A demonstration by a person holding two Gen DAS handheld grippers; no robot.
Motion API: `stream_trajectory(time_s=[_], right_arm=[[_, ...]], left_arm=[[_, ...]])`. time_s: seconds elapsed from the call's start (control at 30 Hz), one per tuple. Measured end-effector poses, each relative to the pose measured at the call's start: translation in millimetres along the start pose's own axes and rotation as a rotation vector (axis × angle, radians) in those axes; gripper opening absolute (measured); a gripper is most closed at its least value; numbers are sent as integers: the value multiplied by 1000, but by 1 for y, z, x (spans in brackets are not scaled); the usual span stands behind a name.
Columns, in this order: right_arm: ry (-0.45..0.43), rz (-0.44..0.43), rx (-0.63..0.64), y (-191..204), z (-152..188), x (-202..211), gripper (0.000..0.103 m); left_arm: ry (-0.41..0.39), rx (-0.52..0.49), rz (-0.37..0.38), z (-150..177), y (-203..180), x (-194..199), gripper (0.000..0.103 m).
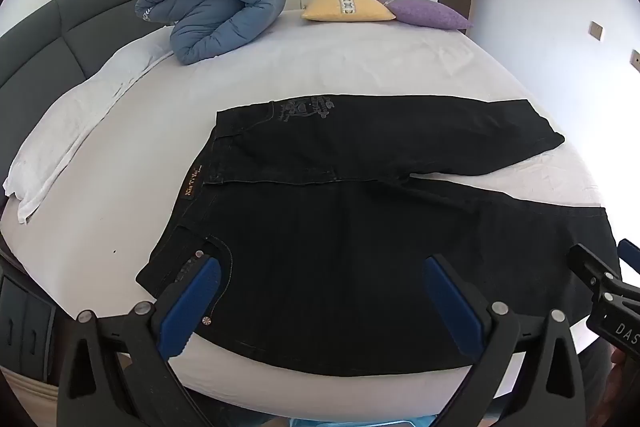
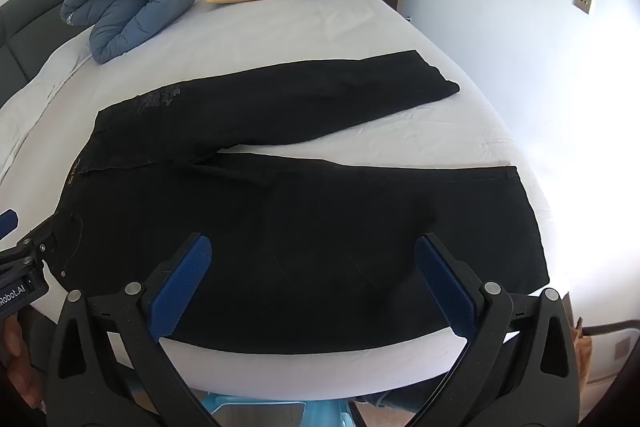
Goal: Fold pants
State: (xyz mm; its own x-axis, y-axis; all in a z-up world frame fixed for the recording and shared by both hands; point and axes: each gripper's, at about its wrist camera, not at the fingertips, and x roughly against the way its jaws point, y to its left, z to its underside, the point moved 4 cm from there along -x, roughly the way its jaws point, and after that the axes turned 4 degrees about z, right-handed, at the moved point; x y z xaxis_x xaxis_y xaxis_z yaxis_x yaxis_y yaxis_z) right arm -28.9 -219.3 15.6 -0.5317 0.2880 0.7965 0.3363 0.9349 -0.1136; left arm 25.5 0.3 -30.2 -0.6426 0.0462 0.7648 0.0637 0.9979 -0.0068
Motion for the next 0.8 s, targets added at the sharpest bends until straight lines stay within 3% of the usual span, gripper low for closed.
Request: stream_trajectory(time_s=[0.8], right_arm=[[2,-10,17,8,6,0,103]], left_arm=[[10,20,15,3,6,-2,103]])
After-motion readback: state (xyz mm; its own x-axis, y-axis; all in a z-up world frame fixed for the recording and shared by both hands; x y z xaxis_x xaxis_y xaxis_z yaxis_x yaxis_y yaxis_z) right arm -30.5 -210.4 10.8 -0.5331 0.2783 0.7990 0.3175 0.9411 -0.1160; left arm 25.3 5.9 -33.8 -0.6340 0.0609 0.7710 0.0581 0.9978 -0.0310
